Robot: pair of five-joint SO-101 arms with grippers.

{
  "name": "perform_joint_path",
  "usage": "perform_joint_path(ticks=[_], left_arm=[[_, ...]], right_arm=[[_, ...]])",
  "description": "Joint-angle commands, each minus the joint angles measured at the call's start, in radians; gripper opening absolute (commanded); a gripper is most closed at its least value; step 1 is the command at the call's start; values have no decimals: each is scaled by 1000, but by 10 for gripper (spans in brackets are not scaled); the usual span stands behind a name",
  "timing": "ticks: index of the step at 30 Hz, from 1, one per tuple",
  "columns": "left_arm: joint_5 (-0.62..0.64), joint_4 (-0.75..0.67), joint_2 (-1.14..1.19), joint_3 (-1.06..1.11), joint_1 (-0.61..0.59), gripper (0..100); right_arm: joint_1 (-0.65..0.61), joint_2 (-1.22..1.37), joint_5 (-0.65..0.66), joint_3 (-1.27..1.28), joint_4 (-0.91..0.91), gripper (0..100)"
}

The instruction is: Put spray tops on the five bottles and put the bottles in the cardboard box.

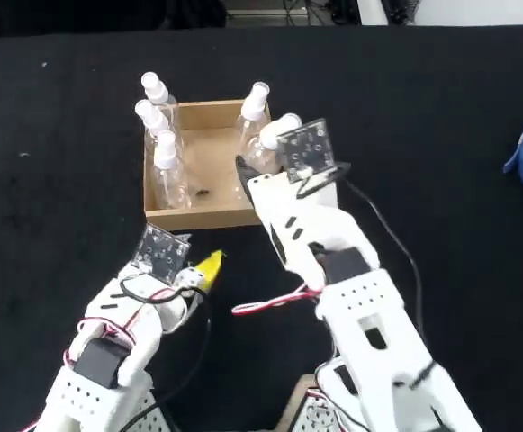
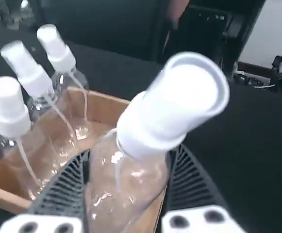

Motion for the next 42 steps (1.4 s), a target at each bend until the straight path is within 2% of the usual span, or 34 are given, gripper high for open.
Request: perform_joint_path(ticks=[1, 12, 28, 35, 42], left_arm=[[9, 2, -11, -36, -22, 30], [9, 2, -11, -38, -22, 30], [3, 2, -11, -38, -22, 30], [3, 2, -11, -38, -22, 30], [3, 2, -11, -38, -22, 30]], right_arm=[[23, 47, 54, -68, -72, 10], [25, 193, 78, -131, -84, 10], [23, 205, 86, -74, -91, 10], [23, 239, 83, 5, -219, 10], [20, 318, 83, -1, -232, 10]])
